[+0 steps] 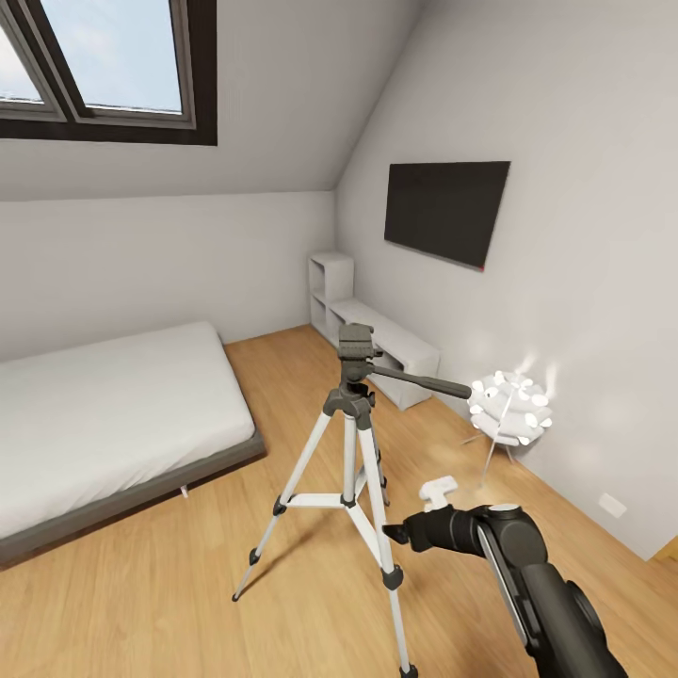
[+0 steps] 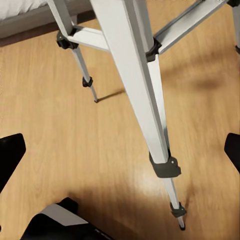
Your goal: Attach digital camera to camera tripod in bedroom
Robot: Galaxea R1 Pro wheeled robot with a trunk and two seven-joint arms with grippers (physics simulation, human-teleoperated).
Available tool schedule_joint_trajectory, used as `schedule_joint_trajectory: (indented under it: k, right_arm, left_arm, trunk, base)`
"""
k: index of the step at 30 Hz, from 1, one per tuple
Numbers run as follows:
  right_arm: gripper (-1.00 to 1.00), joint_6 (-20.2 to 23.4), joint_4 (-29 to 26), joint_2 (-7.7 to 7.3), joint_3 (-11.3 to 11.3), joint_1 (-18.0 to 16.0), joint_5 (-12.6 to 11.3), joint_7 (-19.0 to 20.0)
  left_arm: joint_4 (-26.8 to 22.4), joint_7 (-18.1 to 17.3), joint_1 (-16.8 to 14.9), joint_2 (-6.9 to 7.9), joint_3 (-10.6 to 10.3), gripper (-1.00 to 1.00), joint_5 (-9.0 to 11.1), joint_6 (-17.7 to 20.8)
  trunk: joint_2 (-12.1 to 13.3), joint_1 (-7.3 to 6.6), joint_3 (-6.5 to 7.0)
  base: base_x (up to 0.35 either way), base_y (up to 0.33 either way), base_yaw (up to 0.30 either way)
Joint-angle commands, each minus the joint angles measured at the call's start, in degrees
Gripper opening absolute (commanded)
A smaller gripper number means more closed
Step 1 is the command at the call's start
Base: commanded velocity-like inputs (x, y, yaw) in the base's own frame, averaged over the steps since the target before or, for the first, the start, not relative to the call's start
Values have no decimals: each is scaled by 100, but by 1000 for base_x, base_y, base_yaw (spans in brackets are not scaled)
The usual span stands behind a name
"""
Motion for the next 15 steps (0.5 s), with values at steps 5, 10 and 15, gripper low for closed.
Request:
schedule_joint_trajectory:
  k: [5, 10, 15]
  right_arm:
    - [100, -14, -7, 132, 3, -6, 53, 42]
    - [100, -78, -2, 437, -16, -6, 58, -156]
    - [100, -425, 22, 667, -18, -6, 23, -802]
  left_arm:
    - [-1, 19, -3, 4, -46, -100, 21, -11]
    - [-1, 20, -3, 5, -46, -100, 22, -11]
    - [-1, 20, -3, 12, -45, -100, 33, -11]
  trunk:
    - [-12, 3, -12]
    - [-12, 3, -12]
    - [-12, 3, -12]
  base:
    - [0, 0, 0]
    - [0, 0, 0]
    - [0, 0, 0]
